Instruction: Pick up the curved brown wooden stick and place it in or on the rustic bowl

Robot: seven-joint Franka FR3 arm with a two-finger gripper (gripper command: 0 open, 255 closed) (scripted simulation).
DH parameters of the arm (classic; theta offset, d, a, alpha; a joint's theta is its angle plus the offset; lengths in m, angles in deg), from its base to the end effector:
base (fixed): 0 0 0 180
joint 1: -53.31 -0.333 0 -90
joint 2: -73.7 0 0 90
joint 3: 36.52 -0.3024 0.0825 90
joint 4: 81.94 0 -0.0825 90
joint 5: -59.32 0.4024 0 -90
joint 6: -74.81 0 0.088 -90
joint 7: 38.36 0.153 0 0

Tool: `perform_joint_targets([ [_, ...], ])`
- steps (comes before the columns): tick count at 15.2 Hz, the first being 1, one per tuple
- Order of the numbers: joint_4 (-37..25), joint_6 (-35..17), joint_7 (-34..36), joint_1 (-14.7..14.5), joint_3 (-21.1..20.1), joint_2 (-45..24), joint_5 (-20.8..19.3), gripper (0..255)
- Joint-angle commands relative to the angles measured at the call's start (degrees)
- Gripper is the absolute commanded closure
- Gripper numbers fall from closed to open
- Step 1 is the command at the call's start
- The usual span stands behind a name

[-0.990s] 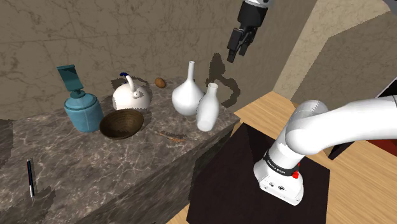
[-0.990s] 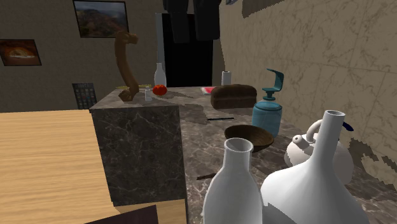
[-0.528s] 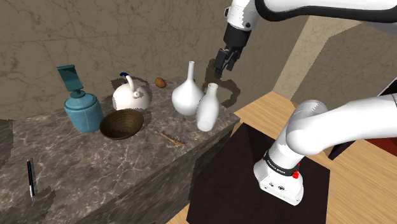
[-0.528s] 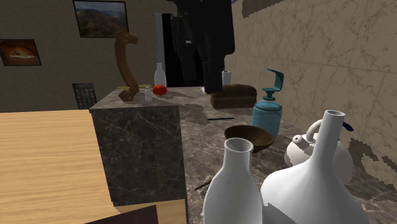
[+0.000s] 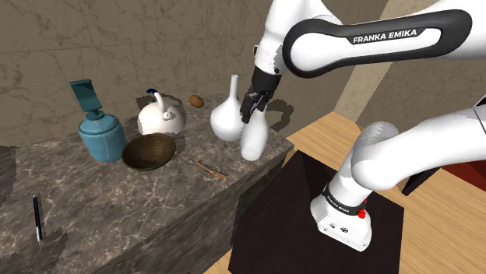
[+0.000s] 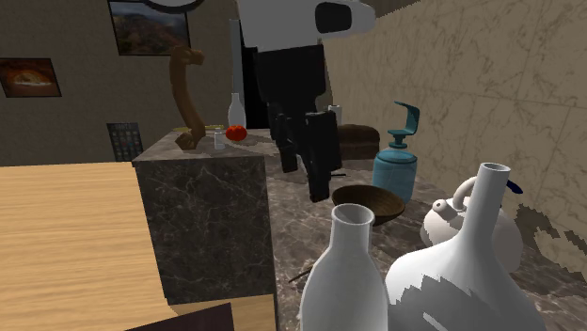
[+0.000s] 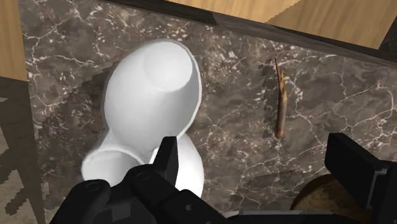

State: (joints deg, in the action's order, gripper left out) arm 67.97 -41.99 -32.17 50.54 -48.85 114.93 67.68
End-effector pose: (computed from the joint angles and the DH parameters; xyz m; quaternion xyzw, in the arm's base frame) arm 0.3665 0.1056 0.4188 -0.9974 -0.0276 -0.0664 0.0073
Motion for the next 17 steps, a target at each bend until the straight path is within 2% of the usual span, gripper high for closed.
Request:
perform_joint_targets([
  [1, 1.67, -5.04, 0.87, -0.47, -1.52, -2.69, 0.83, 0],
  [7, 4.23, -19.82, 3.94, -1.16, -6.41, -13.37, 2.11, 0],
  [11, 3.98, -29.69, 7.09, -0.39, -10.13, -22.52, 0.84, 0],
  [14, 2.78, -36.71, 11.09, 1.3, -13.26, -30.19, -2.75, 0],
  [17, 0.94, -42.33, 17.41, 3.52, -15.85, -37.61, -9.94, 0],
])
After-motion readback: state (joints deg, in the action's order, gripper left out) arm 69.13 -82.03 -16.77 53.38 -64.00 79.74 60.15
